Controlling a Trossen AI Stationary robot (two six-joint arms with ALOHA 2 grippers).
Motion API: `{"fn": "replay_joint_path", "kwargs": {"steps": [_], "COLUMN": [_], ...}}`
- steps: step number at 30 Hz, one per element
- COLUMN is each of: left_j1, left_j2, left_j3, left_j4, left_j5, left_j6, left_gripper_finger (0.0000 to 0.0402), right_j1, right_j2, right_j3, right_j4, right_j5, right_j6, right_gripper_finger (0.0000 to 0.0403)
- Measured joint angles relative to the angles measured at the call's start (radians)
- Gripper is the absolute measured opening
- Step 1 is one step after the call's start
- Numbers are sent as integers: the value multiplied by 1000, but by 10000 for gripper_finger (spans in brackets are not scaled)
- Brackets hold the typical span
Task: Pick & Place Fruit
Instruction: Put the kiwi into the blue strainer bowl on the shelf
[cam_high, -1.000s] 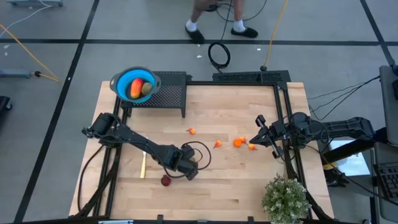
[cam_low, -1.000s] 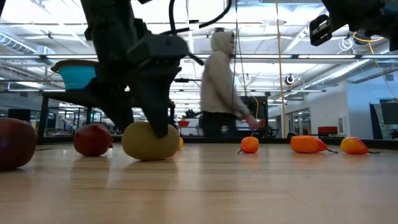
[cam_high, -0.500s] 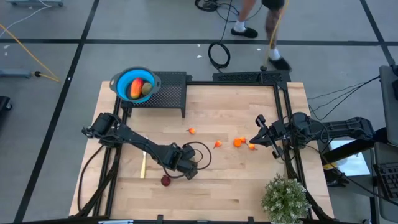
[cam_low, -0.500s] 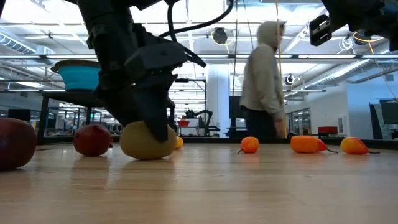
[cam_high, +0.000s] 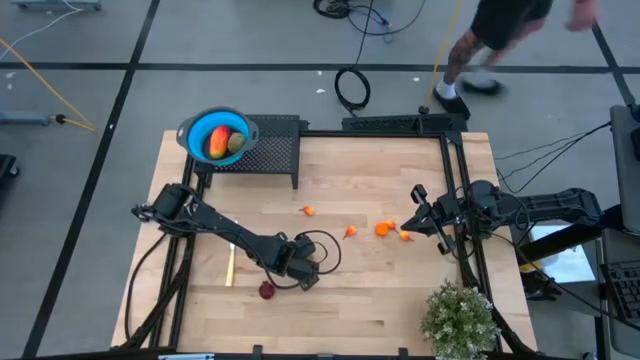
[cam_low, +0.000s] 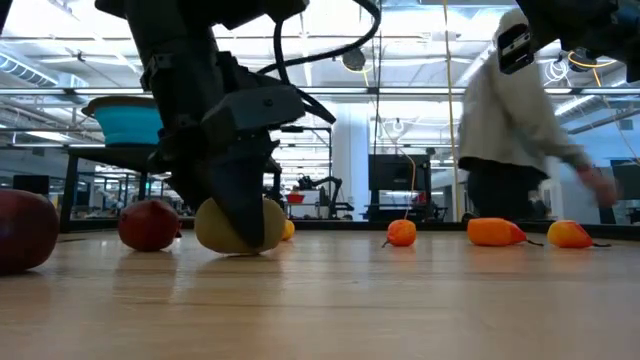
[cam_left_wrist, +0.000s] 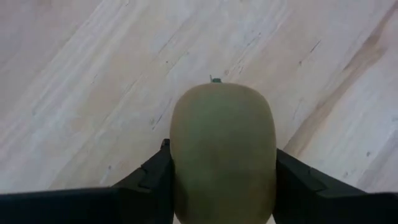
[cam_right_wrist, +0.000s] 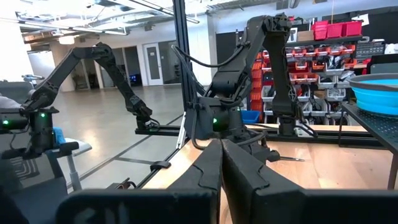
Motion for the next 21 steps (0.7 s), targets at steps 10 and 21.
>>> {"fn": "replay_joint_path", "kwargs": {"steps": [10, 21], "left_j1": [0, -11], "left_j2": [-167, -366], "left_j3": [8, 8], "left_j4": [150, 506], "left_j5": [-20, -76], "left_j6": [207, 521], "left_gripper_finger": [203, 198], "right_j1": [0, 0], "right_j2": [0, 0], "right_j3": [0, 0], "right_j4": [0, -1], "right_j5": [1, 0], "right_j6": [0, 0], "right_gripper_finger": [4, 4]}}
